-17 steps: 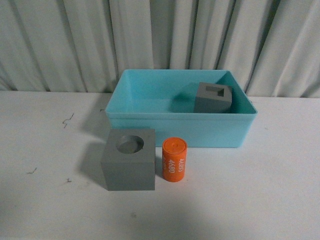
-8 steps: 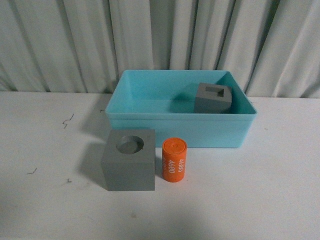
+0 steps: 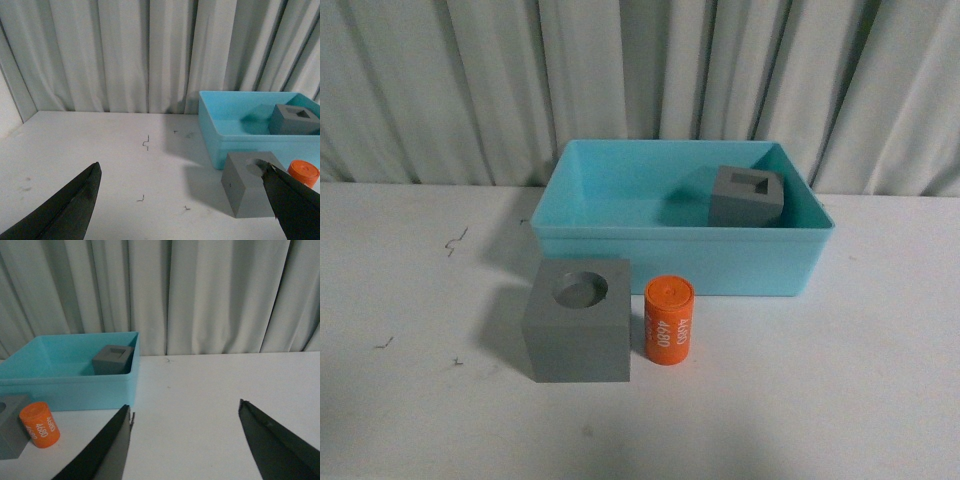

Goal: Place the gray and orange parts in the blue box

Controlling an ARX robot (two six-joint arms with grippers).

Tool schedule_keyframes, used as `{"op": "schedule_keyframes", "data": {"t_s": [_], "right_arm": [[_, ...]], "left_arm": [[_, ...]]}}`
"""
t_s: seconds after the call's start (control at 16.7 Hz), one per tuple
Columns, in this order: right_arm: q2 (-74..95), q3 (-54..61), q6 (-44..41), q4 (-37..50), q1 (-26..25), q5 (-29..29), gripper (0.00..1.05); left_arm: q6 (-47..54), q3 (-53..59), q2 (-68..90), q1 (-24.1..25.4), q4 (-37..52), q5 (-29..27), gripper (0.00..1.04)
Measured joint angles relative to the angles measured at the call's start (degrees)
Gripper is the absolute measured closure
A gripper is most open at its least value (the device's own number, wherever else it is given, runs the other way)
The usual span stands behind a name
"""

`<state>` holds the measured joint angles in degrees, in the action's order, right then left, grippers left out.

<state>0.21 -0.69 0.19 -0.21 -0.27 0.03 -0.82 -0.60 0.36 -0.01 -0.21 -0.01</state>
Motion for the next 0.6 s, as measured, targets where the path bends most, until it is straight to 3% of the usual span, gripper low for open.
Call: {"op": "schedule_keyframes", "data": {"t_s": [0.12, 0.24, 0.36, 0.48, 0.6], "right_arm": [[0.0, 0.0, 0.0, 0.0, 0.0, 0.0, 0.18], [0.0, 0.0, 0.02, 0.07, -0.04, -0.02, 0.04], [0.0, 0.0, -0.02, 0.0, 0.02, -0.07, 0.07], [0.0, 0.0, -0.02, 0.02, -0.04, -0.02, 0.06], [0.0, 0.0, -0.02, 0.0, -0.04, -0.02, 0.06]], "left_arm": [[0.0, 0.0, 0.0, 0.0, 0.02, 0.0, 0.07], [-3.5, -6.51, 9.57, 1.05, -15.15, 8.87, 0.07], [-8.17, -11.47, 24.3, -6.88, -14.67, 9.29, 0.07], [-13.07, -13.88, 40.33, -19.67, -4.2, 1.95, 0.07], [-15.37, -17.03, 53.57, -26.53, 3.63, -2.32, 0.07]]}}
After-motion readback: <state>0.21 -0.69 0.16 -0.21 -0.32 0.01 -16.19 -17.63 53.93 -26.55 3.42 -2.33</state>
